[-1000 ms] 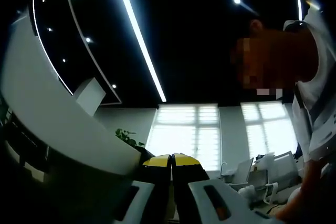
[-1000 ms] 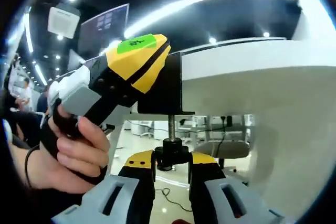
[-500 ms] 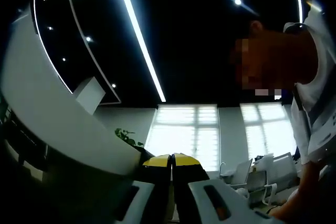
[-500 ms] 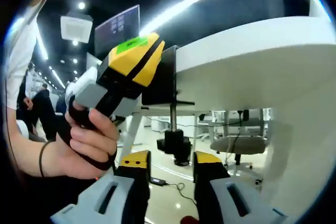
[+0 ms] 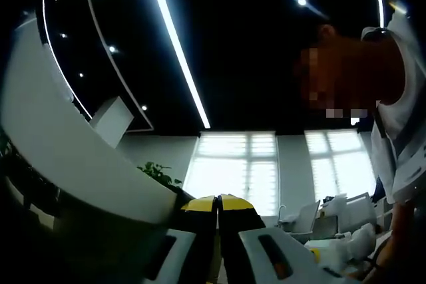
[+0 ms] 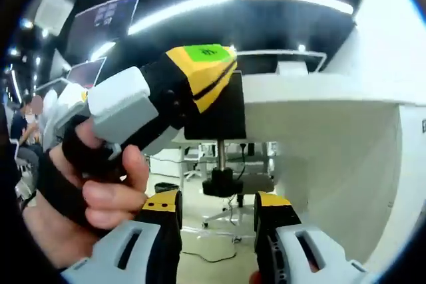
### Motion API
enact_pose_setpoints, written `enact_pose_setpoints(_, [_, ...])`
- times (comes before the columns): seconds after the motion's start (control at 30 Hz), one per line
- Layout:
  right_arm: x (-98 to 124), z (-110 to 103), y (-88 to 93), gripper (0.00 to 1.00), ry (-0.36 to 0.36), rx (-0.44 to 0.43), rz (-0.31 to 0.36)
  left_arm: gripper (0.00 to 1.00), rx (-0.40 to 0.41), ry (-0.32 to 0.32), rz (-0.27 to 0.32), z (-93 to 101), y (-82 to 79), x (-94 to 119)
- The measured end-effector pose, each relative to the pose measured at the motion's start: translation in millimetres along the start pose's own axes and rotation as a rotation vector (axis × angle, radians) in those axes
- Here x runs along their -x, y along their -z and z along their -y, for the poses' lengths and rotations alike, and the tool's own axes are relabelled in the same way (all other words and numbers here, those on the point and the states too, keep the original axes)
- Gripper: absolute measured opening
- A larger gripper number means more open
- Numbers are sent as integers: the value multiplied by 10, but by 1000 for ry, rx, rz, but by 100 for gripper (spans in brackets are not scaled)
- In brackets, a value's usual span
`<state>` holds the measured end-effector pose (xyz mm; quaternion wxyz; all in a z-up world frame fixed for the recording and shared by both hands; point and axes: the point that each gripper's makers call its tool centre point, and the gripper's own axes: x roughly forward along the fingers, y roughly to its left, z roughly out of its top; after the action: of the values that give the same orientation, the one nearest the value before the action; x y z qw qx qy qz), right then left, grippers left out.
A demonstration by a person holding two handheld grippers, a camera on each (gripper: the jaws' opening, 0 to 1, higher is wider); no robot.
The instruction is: Clamp the fixed fixture on the desktop, loosen the retaining clip, secure it to the edge of the desk, and tighten the retaining clip.
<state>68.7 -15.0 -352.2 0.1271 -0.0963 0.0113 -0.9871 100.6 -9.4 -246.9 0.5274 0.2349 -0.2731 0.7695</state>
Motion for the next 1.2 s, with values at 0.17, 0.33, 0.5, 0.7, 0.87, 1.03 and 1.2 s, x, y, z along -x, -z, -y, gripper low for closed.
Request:
enact_pose_setpoints(0.17, [-101, -23, 34, 40, -21, -10, -12, 1, 0, 3, 0, 7, 3, 3])
enact_pose_setpoints(0.33, [-92, -49, 77, 33, -39, -23, -20, 1, -1, 6, 2, 9, -14, 2])
enact_pose_setpoints(0.5, [-94, -74, 21, 25, -46, -13, -5, 1, 1, 7, 6, 12, -17, 4])
enact_pose_setpoints(0.7, [-107, -86, 18, 24, -75, 24, -1, 1, 3, 5, 10, 9, -20, 4])
enact_pose_setpoints(0.87, [-104, -139, 7, 23, -187, 34, 16, 1, 2, 5, 7, 8, -19, 2])
enact_pose_setpoints(1.03, [-141, -74, 56, 23, -389, -26, 19, 1, 4, 7, 8, 10, -21, 2])
enact_pose_setpoints(1.2, [-156, -57, 73, 23, -525, -39, 7, 1, 0, 13, -2, 12, -17, 0])
